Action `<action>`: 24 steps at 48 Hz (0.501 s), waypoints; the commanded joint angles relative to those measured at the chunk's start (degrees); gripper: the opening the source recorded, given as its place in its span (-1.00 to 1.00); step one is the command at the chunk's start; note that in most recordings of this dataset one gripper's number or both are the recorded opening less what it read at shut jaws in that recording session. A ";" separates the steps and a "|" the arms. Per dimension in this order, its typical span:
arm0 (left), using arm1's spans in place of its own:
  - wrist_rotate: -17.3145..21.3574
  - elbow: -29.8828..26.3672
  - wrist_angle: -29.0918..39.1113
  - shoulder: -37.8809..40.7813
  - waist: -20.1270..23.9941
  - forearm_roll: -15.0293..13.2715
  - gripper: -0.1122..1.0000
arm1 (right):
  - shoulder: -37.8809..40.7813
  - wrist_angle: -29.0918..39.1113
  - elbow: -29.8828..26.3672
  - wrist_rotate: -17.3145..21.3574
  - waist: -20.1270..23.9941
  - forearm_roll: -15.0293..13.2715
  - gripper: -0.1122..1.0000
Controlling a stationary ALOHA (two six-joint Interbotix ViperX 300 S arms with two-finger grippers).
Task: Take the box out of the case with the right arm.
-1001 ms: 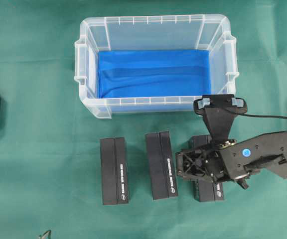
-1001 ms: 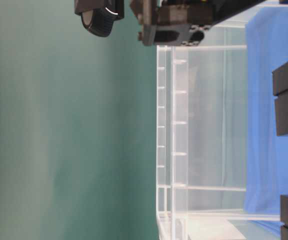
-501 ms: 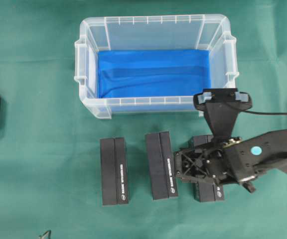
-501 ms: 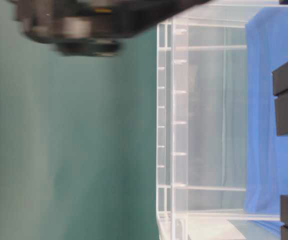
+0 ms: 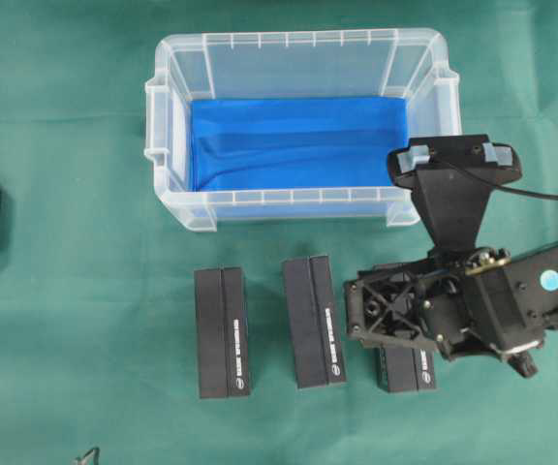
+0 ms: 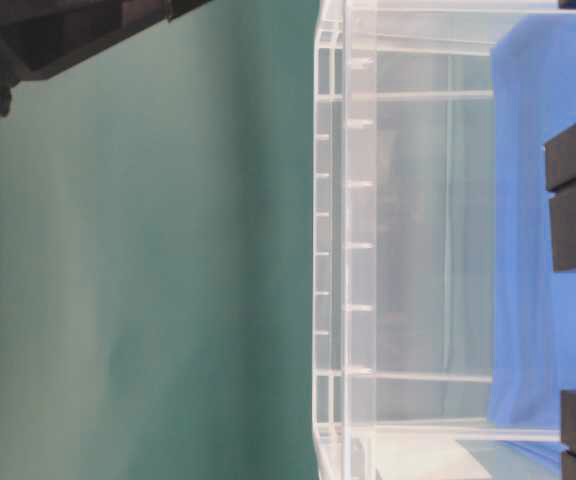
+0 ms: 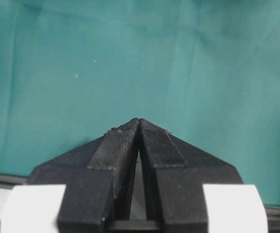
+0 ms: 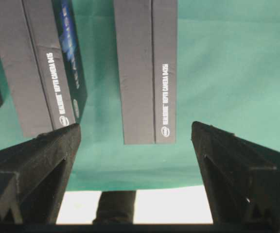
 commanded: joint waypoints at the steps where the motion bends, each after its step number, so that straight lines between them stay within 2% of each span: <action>1: -0.18 -0.79 -0.35 0.44 -0.09 0.09 -0.80 | -1.67 0.35 -1.23 -0.09 -0.18 -0.18 0.79; 13: -0.18 -0.79 -0.26 0.53 -0.09 0.09 -0.80 | -3.96 0.44 1.67 -0.53 0.18 -0.18 0.79; 24: 0.00 -0.70 -0.35 0.44 -0.09 0.09 -0.80 | -10.46 -0.62 9.23 1.32 1.41 -0.09 0.79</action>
